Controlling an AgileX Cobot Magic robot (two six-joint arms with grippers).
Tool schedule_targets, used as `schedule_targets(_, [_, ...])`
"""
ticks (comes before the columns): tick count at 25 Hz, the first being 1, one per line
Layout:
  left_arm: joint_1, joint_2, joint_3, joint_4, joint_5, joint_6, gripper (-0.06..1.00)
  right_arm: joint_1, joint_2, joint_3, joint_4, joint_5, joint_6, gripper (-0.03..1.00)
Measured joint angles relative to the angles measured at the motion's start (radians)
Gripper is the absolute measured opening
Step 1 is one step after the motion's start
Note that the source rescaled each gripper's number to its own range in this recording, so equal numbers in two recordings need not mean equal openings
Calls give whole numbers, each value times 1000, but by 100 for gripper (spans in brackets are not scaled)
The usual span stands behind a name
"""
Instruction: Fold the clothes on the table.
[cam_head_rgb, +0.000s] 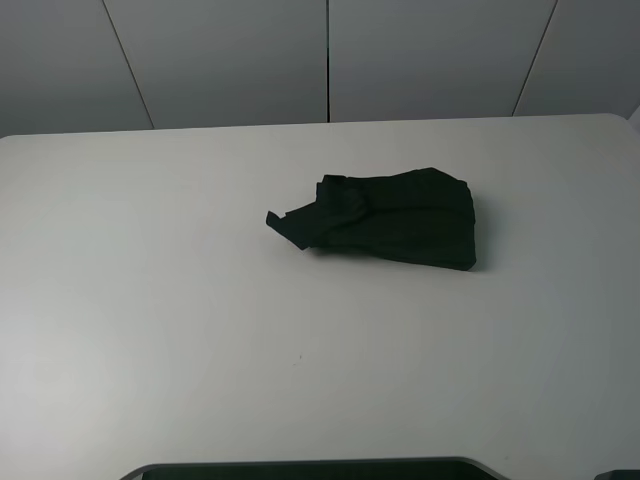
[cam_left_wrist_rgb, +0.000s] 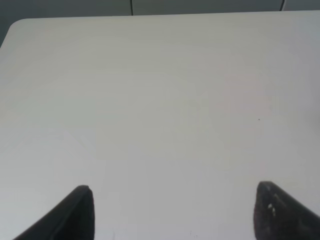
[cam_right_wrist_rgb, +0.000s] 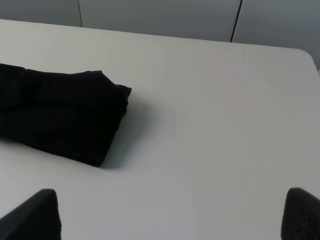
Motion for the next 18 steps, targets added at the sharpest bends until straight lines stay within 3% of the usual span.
schedule_targets(18, [0,0,0,0,0,0,100,0,0,0,-2,0,2,95])
